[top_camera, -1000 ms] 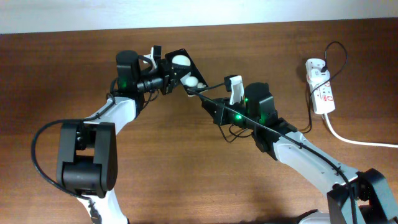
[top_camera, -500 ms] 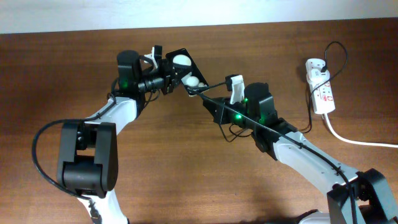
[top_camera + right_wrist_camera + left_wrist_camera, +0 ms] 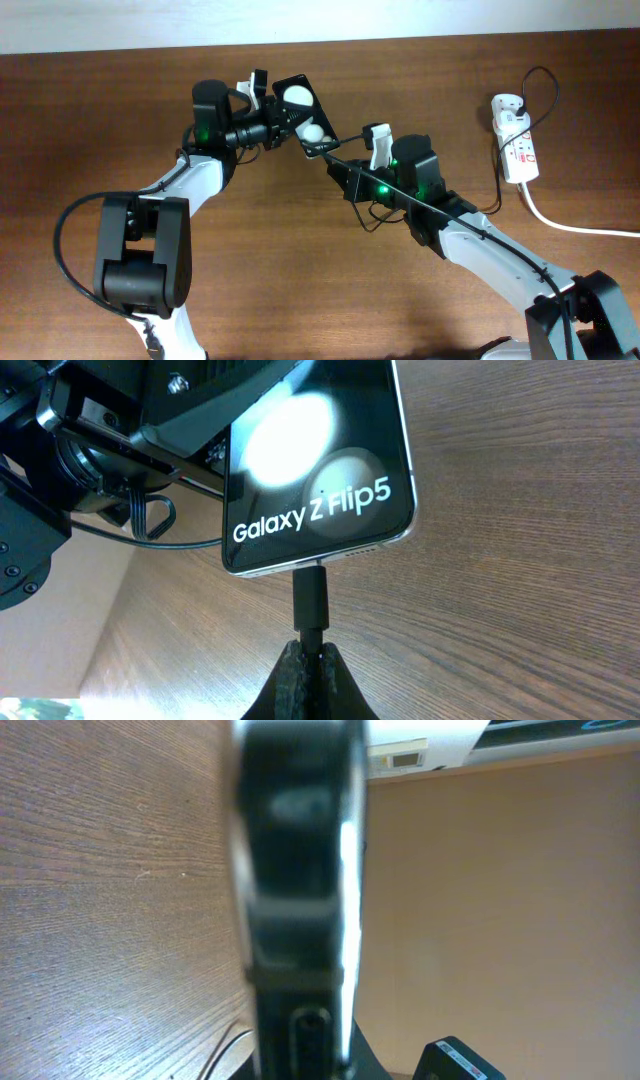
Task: Plug charger to phone and switch on socket
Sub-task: 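Lower the phone onto the table with the left gripper and release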
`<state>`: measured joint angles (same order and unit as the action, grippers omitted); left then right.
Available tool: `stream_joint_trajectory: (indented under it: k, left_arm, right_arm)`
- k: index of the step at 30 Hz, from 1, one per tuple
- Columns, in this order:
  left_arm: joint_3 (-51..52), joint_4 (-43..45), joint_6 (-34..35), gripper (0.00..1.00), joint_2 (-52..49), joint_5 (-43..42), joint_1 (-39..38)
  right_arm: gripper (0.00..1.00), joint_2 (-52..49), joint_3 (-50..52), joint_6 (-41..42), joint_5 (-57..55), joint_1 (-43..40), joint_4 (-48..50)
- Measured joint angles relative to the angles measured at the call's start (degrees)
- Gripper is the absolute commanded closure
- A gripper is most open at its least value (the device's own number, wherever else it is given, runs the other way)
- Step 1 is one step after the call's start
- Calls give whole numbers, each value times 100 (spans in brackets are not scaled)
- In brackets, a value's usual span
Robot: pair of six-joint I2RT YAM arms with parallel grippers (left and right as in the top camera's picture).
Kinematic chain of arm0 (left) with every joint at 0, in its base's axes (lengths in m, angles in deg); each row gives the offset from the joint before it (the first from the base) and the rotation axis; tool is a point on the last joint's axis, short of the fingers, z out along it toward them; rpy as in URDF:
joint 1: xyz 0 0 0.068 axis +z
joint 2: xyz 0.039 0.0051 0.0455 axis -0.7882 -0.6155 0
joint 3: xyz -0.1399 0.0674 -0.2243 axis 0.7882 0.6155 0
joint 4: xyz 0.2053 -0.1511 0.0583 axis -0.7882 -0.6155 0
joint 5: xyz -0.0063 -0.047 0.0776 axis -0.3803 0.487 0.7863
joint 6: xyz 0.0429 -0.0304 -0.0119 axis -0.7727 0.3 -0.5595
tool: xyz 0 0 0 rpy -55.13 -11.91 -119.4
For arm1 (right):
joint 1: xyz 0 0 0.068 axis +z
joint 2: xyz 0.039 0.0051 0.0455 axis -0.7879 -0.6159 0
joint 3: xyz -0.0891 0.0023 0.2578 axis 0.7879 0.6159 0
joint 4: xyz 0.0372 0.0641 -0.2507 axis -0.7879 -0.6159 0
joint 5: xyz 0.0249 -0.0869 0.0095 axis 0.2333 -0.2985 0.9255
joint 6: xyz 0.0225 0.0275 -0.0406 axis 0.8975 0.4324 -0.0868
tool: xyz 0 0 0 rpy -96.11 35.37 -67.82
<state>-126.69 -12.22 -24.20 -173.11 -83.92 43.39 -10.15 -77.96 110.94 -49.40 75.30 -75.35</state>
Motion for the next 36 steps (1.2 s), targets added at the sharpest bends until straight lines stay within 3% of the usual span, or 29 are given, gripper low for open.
stream_joint_trajectory:
  k: [28, 29, 31, 33, 35, 36]
  left_arm:
    - [-85, 37, -267, 100, 0, 50, -66]
    - [-85, 35, -293, 100, 0, 44, -70]
    - [-83, -9, -374, 100, 0, -35, -114]
    - [-70, -46, -376, 100, 0, -201, -271]
    - [-57, -48, -376, 100, 0, -273, -356]
    - [-50, -46, -385, 100, 0, -271, -330]
  right_arm:
    - [93, -61, 114, -2, -116, 2, 282]
    - [76, -61, 114, -24, -24, -2, 190]
    - [56, -33, 79, -79, 83, -28, -122]
    - [26, 310, 63, -382, 227, -192, -942]
    - [14, 896, 35, -671, 267, -382, -1506]
    - [9, 1773, 7, -955, 114, -575, -2243]
